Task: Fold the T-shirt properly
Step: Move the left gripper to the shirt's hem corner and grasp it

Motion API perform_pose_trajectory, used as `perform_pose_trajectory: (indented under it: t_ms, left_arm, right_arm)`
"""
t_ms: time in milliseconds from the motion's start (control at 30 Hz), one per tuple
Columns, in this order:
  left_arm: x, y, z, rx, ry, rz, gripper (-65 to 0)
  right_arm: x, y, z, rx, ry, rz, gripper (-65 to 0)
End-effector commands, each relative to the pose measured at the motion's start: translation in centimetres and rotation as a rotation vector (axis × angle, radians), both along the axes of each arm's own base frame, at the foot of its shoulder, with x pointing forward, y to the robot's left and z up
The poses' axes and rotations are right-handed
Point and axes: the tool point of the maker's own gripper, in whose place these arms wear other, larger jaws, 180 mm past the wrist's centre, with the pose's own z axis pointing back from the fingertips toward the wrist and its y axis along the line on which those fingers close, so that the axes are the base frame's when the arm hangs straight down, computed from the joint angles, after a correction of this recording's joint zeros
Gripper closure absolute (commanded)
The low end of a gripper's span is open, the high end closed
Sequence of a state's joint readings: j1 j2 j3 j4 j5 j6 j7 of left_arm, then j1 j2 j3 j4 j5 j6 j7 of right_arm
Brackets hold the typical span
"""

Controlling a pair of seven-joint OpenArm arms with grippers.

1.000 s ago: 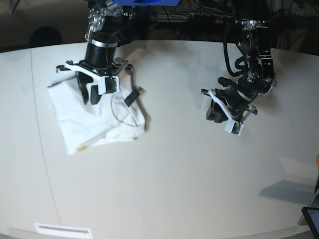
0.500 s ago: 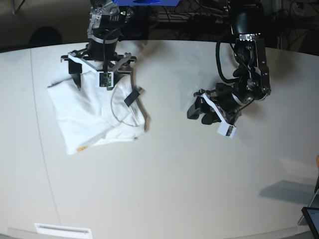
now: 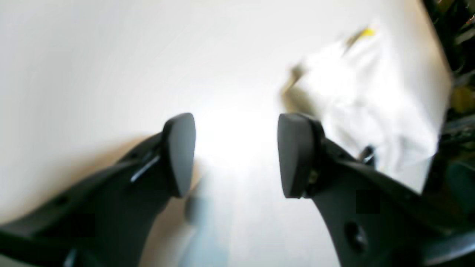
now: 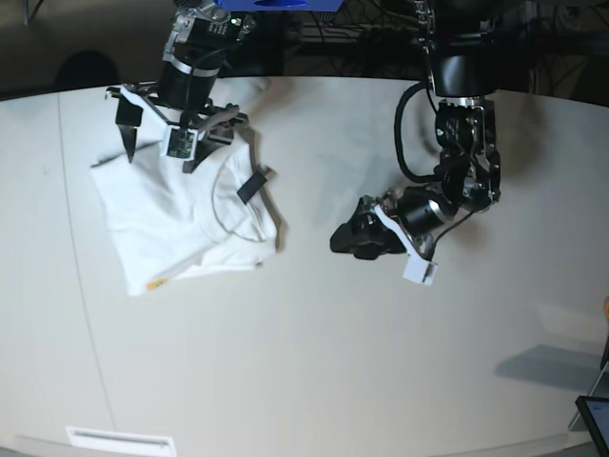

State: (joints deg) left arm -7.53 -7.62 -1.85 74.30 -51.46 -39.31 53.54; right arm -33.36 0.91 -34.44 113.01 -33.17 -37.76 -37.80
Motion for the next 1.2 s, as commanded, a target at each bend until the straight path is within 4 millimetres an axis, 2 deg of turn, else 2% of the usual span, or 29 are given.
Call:
perform_pose_trajectory:
  t_ms: [0,67,300,433,800,1167]
  left_arm:
    - [1.3,-0.8,2.1,-0.044,-0.063,-0.013,-35.3]
    - [1.7,-2.6,2.3,-0.098,-0.05,-0.036,-35.1]
    - [2.0,-4.5,0.2,-0.179,0.049,-0.038,-34.9]
    - [2.3,-4.9,0.4,-0.184,0.043,-0.043,-34.9]
    - [2.9,-8.9,1.7,-0.272,0.04,-0.069,-34.9]
    - [3.3,-9.7,0.3,-0.302,0.106,-0.06,-34.8]
  right_arm:
    - [-5.7,5.9,-1.4,0.004,0.138,0.27,-45.8]
    - [-5.7,5.9,-1.4,0.004,0.138,0.27,-45.8]
    - [-5.8,5.9,-1.4,0.004,0.139,0.27,-45.8]
    - [-5.8,5.9,-1.4,0.004,0.139,0.27,-45.7]
    - [-5.8,5.9,-1.4,0.004,0.139,0.27,-45.7]
    - [-6.1,5.8,-1.5,0.004,0.147,0.269,-45.7]
